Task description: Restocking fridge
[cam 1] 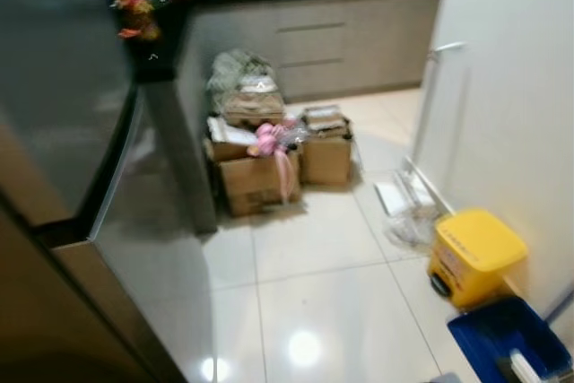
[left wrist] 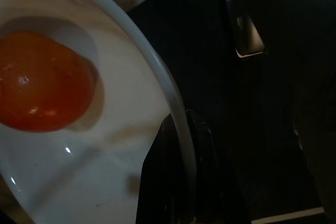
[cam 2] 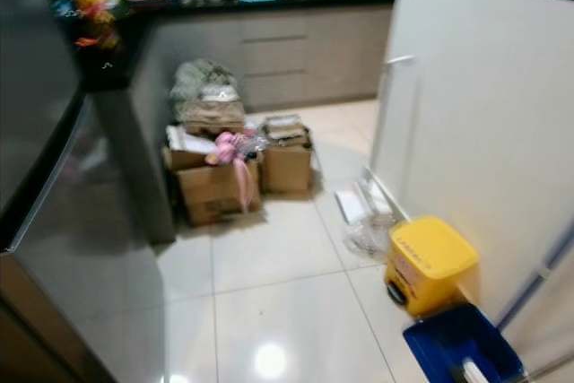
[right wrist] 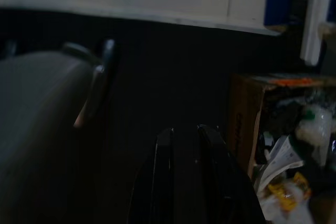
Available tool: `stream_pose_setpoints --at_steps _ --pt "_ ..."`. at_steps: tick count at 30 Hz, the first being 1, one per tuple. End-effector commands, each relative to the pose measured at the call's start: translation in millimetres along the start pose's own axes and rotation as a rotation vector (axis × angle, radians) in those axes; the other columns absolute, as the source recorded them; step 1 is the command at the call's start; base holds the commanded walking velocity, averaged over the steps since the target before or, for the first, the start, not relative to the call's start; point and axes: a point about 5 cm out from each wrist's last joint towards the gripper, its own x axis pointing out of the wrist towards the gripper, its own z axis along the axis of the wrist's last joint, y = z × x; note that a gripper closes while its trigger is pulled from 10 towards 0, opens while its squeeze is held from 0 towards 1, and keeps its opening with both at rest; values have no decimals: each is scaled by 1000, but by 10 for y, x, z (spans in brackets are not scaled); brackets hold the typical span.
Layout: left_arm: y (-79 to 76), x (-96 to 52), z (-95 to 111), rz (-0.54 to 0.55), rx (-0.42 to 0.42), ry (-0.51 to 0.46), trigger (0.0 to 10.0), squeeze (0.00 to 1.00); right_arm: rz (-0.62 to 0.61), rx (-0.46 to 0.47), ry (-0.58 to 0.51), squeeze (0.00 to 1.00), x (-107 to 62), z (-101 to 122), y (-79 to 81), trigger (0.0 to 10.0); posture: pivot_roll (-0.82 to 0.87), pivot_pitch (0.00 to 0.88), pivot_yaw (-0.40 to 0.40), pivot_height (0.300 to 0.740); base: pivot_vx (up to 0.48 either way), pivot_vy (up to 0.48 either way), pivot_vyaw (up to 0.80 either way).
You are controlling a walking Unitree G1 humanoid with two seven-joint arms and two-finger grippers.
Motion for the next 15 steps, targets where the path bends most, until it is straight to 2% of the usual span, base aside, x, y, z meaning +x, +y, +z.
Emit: stream_pose_setpoints --at_steps 1,15 --pt "43 4 128 19 -7 -54 10000 0 11 11 9 0 0 -34 24 10000 -61 0 22 740 0 0 800" --pt "5 8 147 -1 -15 -60 10000 0 25 20 4 0 1 -31 35 10000 -64 0 24 740 0 0 800"
